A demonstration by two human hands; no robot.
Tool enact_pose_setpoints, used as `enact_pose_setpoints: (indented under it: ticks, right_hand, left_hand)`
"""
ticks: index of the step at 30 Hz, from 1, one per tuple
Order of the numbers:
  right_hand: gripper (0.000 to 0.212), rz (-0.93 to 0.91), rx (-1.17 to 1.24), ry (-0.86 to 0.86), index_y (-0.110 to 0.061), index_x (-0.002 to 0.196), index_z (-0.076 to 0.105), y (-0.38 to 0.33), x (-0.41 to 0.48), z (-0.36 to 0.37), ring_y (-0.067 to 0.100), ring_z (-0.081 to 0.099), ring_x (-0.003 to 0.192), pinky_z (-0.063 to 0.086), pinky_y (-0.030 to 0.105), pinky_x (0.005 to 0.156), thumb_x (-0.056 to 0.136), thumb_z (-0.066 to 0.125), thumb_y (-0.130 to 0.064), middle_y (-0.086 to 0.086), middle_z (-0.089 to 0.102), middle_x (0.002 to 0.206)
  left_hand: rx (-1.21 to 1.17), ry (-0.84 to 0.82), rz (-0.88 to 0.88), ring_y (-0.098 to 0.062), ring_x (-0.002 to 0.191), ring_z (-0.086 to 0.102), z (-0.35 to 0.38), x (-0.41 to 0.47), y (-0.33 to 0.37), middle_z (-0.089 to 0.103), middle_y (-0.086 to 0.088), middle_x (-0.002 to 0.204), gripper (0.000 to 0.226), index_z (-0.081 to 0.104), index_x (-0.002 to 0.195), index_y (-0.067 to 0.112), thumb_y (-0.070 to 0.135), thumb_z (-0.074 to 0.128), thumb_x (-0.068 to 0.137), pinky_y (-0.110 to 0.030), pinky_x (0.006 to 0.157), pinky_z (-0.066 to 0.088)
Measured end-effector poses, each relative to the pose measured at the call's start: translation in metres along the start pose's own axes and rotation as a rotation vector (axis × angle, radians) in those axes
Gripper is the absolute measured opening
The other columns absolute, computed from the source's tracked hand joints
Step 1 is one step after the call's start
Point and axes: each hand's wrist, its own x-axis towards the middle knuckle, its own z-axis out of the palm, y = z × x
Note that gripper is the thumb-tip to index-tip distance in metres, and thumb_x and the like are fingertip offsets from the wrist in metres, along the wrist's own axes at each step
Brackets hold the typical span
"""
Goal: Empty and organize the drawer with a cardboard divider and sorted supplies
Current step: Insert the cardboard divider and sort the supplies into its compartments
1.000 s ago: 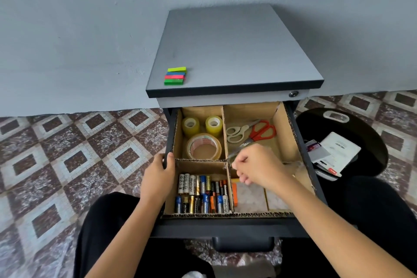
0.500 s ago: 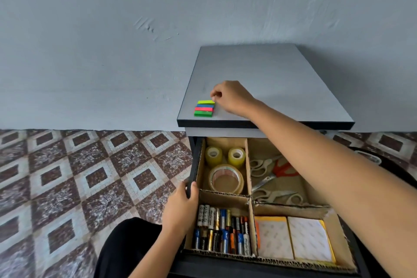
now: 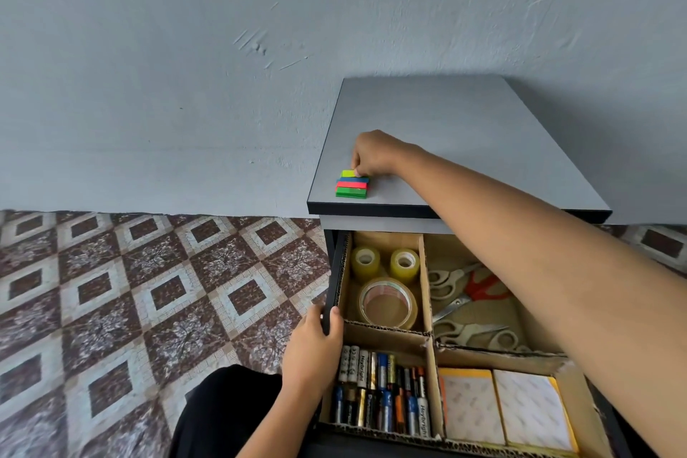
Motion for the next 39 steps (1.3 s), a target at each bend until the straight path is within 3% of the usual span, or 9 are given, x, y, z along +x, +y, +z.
enact_pose_setpoints:
  ticks: [6, 10, 14, 20, 24, 28, 33, 35, 39]
  right_hand:
    - [0.027, 0.002, -0.032, -0.024, 0.0, 0.109, 0.065, -0.005, 0.001, -0.004, 0.027, 0.061, 0.101, 0.051, 0.034, 0.084, 0.083, 0.065, -0.008, 0.015, 0.066, 0.111]
    - [0.029, 0.022, -0.044, -0.059, 0.001, 0.113, 0.061, -0.009, -0.003, -0.007, 0.023, 0.052, 0.081, 0.041, 0.024, 0.054, 0.086, 0.061, -0.008, 0.017, 0.064, 0.108]
    - [0.029, 0.025, -0.034, -0.068, 0.003, 0.114, 0.06, -0.01, -0.006, -0.009, 0.019, 0.048, 0.065, 0.035, 0.021, 0.047, 0.087, 0.06, -0.007, 0.013, 0.056, 0.092]
    - [0.027, 0.011, 0.058, -0.067, 0.005, 0.112, 0.062, -0.007, -0.01, -0.011, 0.017, 0.048, 0.059, 0.038, 0.024, 0.049, 0.087, 0.06, -0.006, 0.015, 0.059, 0.091]
    - [0.024, -0.017, 0.126, -0.008, -0.001, 0.11, 0.064, -0.002, -0.012, -0.011, 0.022, 0.056, 0.087, 0.038, 0.017, 0.055, 0.086, 0.06, -0.004, 0.015, 0.065, 0.112]
    - [0.025, -0.043, 0.137, 0.072, -0.002, 0.11, 0.065, 0.004, -0.015, -0.008, 0.024, 0.058, 0.104, 0.041, 0.024, 0.07, 0.087, 0.057, -0.005, 0.013, 0.065, 0.115]
    - [0.023, -0.093, 0.069, 0.086, 0.009, 0.1, 0.067, 0.006, -0.017, 0.0, 0.031, 0.055, 0.083, 0.03, 0.026, 0.057, 0.089, 0.053, -0.005, 0.02, 0.067, 0.095]
    - [0.024, -0.09, 0.063, 0.091, 0.012, 0.099, 0.065, 0.006, -0.016, 0.005, 0.038, 0.056, 0.085, 0.03, 0.03, 0.058, 0.088, 0.052, -0.004, 0.027, 0.066, 0.1]
    - [0.025, -0.082, 0.089, 0.109, 0.008, 0.106, 0.066, 0.007, -0.017, 0.009, 0.033, 0.06, 0.099, 0.044, 0.038, 0.082, 0.09, 0.053, -0.005, 0.023, 0.066, 0.108]
  left_hand:
    - [-0.004, 0.001, 0.008, -0.016, 0.09, 0.06, 0.0, 0.001, -0.001, 0.064, 0.0, 0.103, 0.039, 0.053, 0.118, 0.018, 0.046, 0.036, 0.096, -0.03, 0.073, 0.047]
    - [-0.01, 0.001, 0.017, -0.012, 0.084, 0.06, -0.001, 0.0, -0.001, 0.063, 0.002, 0.097, 0.038, 0.053, 0.116, 0.019, 0.046, 0.036, 0.097, -0.028, 0.068, 0.046]
    - [-0.013, -0.006, 0.009, -0.013, 0.087, 0.06, 0.0, 0.001, -0.001, 0.064, 0.001, 0.1, 0.039, 0.052, 0.119, 0.018, 0.046, 0.035, 0.096, -0.028, 0.07, 0.046]
    - [-0.014, -0.007, 0.006, -0.013, 0.087, 0.059, 0.0, 0.0, 0.0, 0.063, 0.0, 0.101, 0.04, 0.052, 0.12, 0.018, 0.045, 0.036, 0.097, -0.026, 0.066, 0.041]
    - [-0.015, -0.003, -0.001, -0.014, 0.091, 0.059, 0.001, 0.001, -0.001, 0.063, 0.0, 0.105, 0.041, 0.052, 0.122, 0.018, 0.046, 0.035, 0.097, -0.026, 0.069, 0.042]
    - [-0.012, -0.001, 0.006, -0.014, 0.09, 0.059, 0.0, 0.001, 0.0, 0.063, 0.0, 0.106, 0.041, 0.051, 0.122, 0.018, 0.045, 0.035, 0.097, -0.025, 0.069, 0.041]
    - [-0.018, -0.004, -0.004, -0.013, 0.091, 0.059, 0.0, 0.001, 0.001, 0.063, 0.0, 0.106, 0.04, 0.051, 0.123, 0.019, 0.045, 0.036, 0.097, -0.025, 0.07, 0.041]
    - [-0.017, -0.006, -0.005, -0.013, 0.09, 0.058, -0.001, 0.0, 0.001, 0.063, 0.001, 0.105, 0.04, 0.052, 0.122, 0.019, 0.045, 0.036, 0.097, -0.025, 0.069, 0.041]
    - [-0.017, -0.009, -0.008, -0.013, 0.087, 0.058, -0.001, -0.001, 0.002, 0.063, 0.001, 0.101, 0.038, 0.053, 0.119, 0.019, 0.045, 0.036, 0.097, -0.025, 0.066, 0.04]
